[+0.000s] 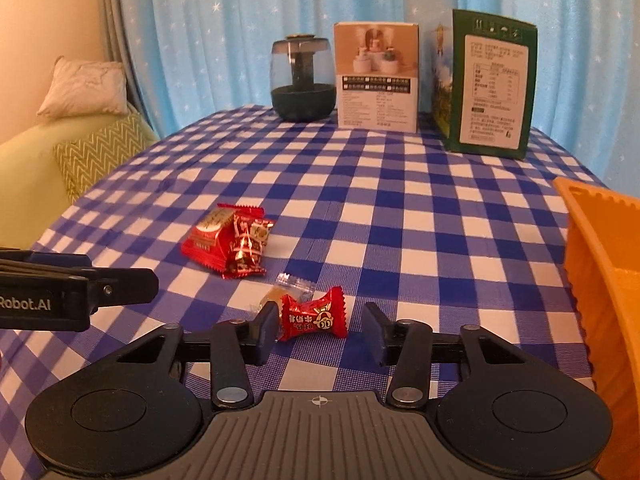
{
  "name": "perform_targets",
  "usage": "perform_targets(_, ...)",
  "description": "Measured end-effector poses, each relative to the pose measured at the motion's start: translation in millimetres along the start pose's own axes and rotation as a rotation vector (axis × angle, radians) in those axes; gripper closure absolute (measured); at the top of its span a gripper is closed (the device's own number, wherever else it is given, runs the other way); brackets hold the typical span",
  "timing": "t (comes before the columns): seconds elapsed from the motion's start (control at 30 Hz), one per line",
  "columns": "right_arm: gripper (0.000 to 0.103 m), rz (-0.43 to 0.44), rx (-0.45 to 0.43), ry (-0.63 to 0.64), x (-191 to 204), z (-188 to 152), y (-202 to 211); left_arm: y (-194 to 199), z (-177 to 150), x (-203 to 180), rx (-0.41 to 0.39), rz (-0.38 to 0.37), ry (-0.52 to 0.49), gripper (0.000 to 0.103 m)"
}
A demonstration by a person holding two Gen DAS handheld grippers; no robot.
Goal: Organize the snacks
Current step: 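Grasp a red candy with the right tool while the left tool grasps the clear-wrapped candy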
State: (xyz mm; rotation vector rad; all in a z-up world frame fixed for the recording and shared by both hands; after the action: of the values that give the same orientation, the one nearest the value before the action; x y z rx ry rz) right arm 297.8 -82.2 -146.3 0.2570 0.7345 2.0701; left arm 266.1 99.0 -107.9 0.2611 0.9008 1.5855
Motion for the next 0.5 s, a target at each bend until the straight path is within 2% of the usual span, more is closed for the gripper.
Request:
perform_targets(0.17,0.071,0.016,-0.008,0.018,3.7,-1.4,-2.6,-3.0,-1.0,-4.8,0.013,-0.013,-0.007,0.018)
perform_targets(0.2,0.077,0.018,-0.010,0.021,4.3,0.0,-2.5,-3.5,-1.4,-5.9,0.016,-0.017,-0.008,0.018)
perform_targets(0.4,0.079,0.001,-0.021,0.007,1.7,3.1,7.6,-6.0,-3.5,-13.1,0.038,-0.053,-0.023,0.020)
perform_targets(0.5,0.079,-0.028,-0.011,-0.018,-4.9,2.7,12.3,-7.9,-3.8,-19.4,0.042,-0.072,-0.037,0.024)
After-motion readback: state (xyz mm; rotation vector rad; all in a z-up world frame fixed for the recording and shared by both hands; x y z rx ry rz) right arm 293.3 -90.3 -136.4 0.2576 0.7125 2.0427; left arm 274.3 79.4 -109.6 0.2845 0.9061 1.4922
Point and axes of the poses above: each gripper's, at about its wrist camera, not at the fingertips, and y roughly against the way its jaws point, x to its left, z to its top, the point moved 1 cm from there along -y, roughly the way its jaws point, and after that the axes turned 15 degrees about y, right-handed, at the moved point
